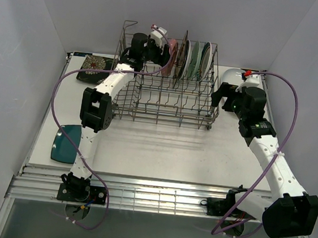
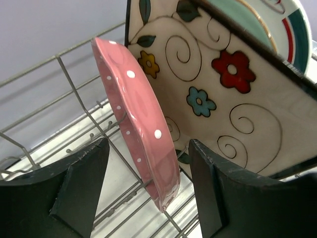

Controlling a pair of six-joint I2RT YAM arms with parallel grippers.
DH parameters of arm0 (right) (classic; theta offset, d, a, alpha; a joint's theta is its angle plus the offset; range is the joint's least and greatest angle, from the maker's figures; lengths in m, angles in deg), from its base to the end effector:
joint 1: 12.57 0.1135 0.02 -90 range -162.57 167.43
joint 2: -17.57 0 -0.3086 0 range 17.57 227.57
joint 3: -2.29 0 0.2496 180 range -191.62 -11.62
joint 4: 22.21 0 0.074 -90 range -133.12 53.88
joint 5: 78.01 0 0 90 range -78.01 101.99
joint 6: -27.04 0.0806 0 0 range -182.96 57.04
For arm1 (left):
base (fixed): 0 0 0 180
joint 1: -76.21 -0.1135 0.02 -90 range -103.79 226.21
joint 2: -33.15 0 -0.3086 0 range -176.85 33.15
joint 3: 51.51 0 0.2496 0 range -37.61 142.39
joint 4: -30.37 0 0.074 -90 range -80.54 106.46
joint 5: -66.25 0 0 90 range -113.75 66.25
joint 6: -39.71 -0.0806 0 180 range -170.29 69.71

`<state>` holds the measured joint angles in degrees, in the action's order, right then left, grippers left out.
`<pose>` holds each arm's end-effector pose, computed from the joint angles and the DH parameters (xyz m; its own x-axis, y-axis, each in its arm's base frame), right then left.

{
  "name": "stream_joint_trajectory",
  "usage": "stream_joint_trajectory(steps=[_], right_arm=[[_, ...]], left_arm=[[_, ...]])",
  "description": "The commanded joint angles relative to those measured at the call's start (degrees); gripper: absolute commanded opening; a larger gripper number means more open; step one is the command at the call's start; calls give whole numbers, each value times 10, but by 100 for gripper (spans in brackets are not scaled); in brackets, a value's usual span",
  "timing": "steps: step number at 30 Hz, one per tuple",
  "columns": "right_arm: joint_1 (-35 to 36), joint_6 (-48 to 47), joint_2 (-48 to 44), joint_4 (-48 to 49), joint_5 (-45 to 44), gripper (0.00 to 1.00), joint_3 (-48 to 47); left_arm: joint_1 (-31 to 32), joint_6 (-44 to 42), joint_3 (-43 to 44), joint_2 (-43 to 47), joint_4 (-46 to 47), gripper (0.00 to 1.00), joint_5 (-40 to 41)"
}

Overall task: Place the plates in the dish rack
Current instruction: Pick up the plate from the dish rack.

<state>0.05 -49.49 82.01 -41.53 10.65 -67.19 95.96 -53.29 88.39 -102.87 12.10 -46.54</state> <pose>0.2788 0.0605 0.3757 -0.2798 0.1760 -0.9438 -0.1348 0.9661 0.2201 0.5869 -0.2439 0.3078 -0.1988 0.1226 -0.9723 0.6760 0.7355 -0.0454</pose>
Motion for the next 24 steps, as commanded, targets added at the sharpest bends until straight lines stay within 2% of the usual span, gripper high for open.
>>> stream_joint_trajectory(steps=[1, 7, 10, 14, 15, 20, 21, 24], right_arm=[[1, 5, -7, 29, 5, 97, 1], [1, 5, -8, 30, 6, 97, 5], [1, 6, -8, 33, 6, 97, 8], [1, 7, -6, 35, 7, 97, 12], [1, 7, -6, 36, 6, 97, 12], [1, 7, -4, 36, 6, 97, 9], [1, 6, -3, 36, 6, 97, 8], [1, 7, 1, 36, 6, 97, 5]], left_arm=[[3, 12, 17, -2, -2, 75, -14], [4, 12, 16, -5, -5, 68, -17], [5, 15, 14, -4, -4, 59, -19], [5, 25, 14, -2, 2, 40, -23], [6, 25, 14, 0, 7, 32, -30], [10, 43, 10, 6, 22, 17, -37], [11, 45, 8, 8, 25, 11, -36], [13, 51, 6, 16, 36, 1, -33]])
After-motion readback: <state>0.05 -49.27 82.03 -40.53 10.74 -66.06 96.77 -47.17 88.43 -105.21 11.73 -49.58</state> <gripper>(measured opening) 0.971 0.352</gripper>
